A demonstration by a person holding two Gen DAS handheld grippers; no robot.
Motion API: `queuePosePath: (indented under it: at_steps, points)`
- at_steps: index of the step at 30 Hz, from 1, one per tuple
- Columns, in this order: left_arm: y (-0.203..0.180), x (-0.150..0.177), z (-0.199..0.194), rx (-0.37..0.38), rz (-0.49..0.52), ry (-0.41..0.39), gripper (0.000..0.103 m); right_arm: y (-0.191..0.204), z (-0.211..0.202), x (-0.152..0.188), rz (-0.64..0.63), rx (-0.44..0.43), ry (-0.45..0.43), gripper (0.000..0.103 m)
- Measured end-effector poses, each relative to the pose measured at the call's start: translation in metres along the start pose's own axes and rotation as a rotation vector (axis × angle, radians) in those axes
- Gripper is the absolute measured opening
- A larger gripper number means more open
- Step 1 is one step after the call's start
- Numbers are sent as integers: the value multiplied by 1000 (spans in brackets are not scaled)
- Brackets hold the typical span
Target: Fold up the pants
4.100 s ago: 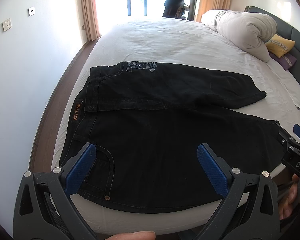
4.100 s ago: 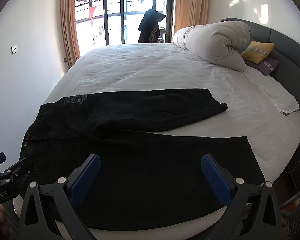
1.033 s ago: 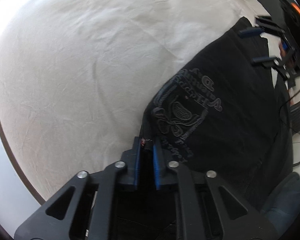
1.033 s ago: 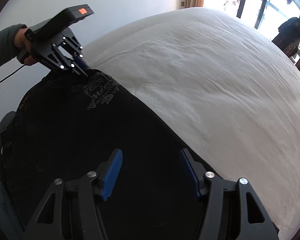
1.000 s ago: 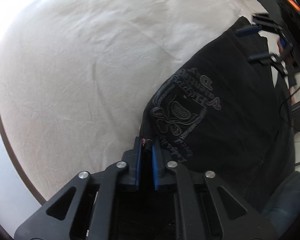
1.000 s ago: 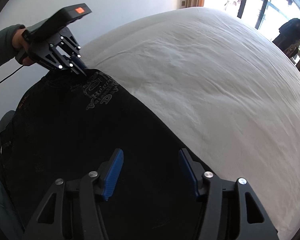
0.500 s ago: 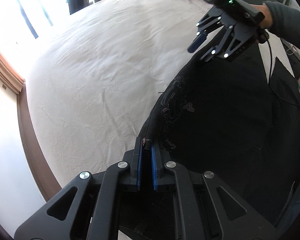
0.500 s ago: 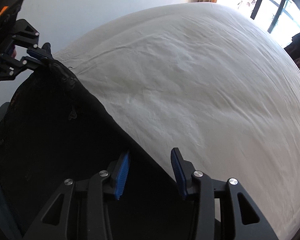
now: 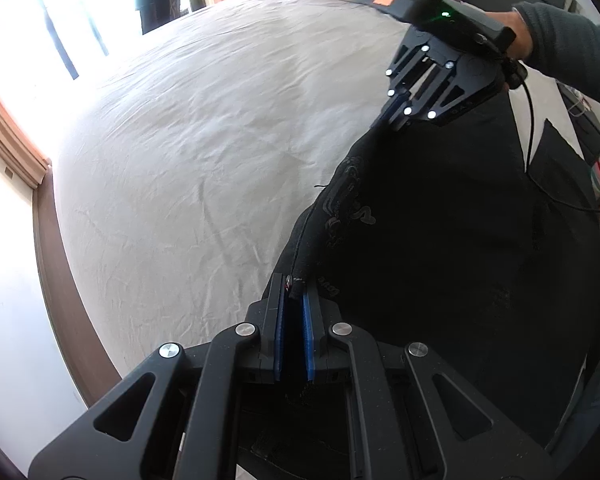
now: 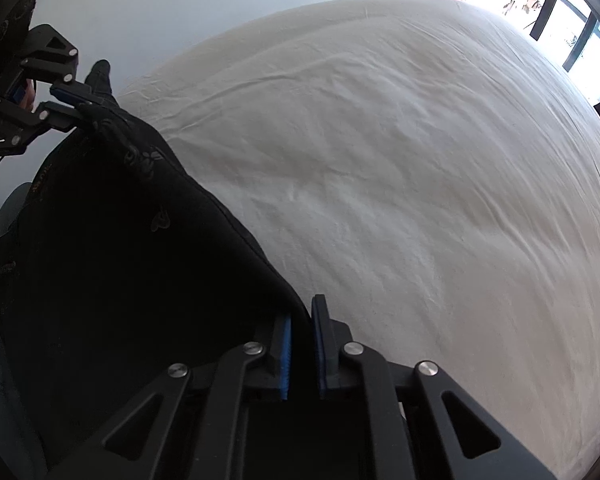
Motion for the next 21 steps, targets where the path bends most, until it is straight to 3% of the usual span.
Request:
queuePosePath:
  at_steps: [7,12,21]
  points:
    - [-13,4,-9,0,-35,-47,6,10,-23,6,66,69,-73,5]
    - [-43,11,-25,7,-39,-72,6,32,-33,18,117,90,-124,4]
    - [-97,36,-52,42,-35,-96,6,94,-63,36,181,58,-224,4]
Point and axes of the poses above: each gripper's, at about its wrist camera, not at the fingertips, and z roughly the way its jaws point, y to its left, x to its underside, the point moved 4 cm from there along z, roughly the way its jaws point, and after that the axes turned 9 degrees about x, right-handed, at the moved point
